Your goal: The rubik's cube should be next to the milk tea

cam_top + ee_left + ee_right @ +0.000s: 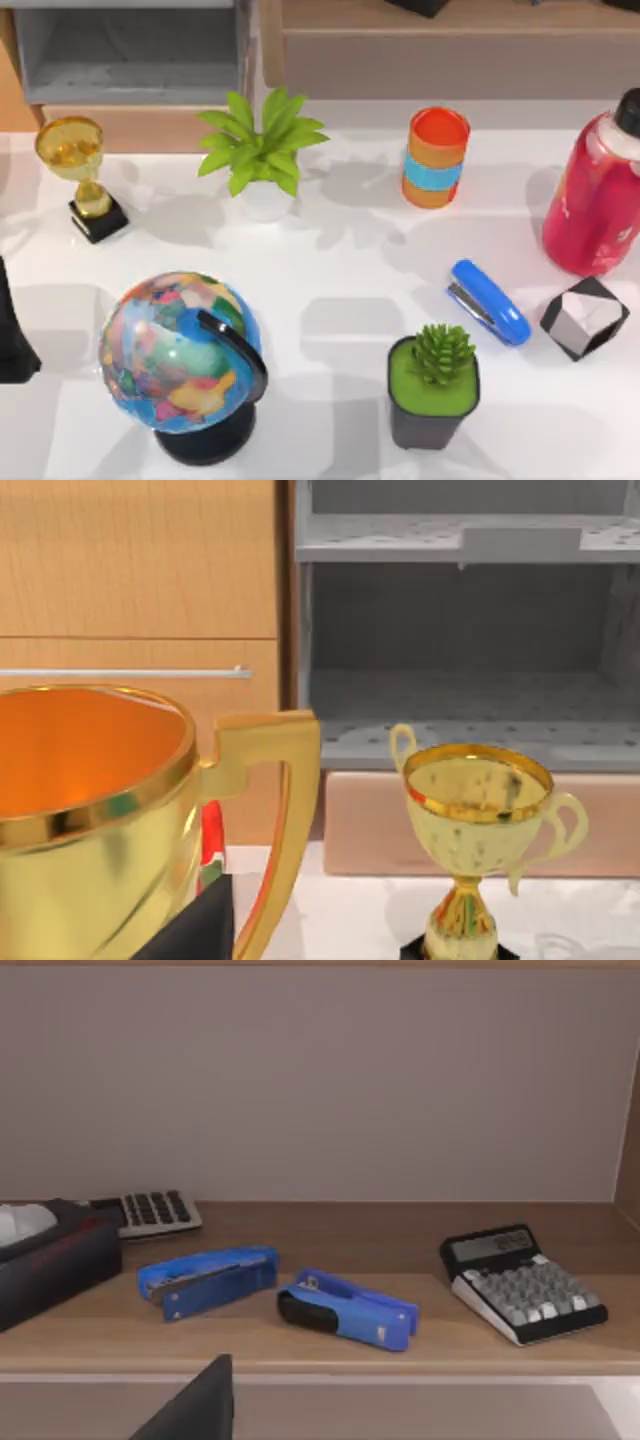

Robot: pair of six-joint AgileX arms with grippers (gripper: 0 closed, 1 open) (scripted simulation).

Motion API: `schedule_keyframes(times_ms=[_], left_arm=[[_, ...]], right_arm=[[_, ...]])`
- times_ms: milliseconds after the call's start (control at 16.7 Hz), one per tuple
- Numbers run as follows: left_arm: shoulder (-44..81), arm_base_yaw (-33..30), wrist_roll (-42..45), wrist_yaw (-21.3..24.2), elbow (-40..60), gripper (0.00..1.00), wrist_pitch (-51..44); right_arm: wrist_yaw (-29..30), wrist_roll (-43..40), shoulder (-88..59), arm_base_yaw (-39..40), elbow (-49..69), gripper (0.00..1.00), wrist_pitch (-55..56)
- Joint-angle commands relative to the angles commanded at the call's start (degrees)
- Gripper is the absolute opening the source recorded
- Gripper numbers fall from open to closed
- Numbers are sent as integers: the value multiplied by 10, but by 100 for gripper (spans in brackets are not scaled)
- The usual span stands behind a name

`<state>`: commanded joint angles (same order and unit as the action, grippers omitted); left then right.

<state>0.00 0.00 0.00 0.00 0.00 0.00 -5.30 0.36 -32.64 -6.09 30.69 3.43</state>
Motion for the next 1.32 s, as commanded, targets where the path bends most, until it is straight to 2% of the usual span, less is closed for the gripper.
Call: schedule_keyframes(times_ms=[420, 660, 900, 1320], left_arm=[[0, 0, 0, 0, 0, 100, 0], [0, 0, 0, 0, 0, 100, 0], [0, 0, 0, 0, 0, 100, 0], [0, 0, 0, 0, 0, 100, 0]], right_arm=[[-45, 3, -389, -49, 334, 100, 30], [-68, 5, -539, -74, 473, 100, 44], [-81, 6, -601, -88, 536, 100, 52], [-78, 6, -610, -86, 546, 100, 51]])
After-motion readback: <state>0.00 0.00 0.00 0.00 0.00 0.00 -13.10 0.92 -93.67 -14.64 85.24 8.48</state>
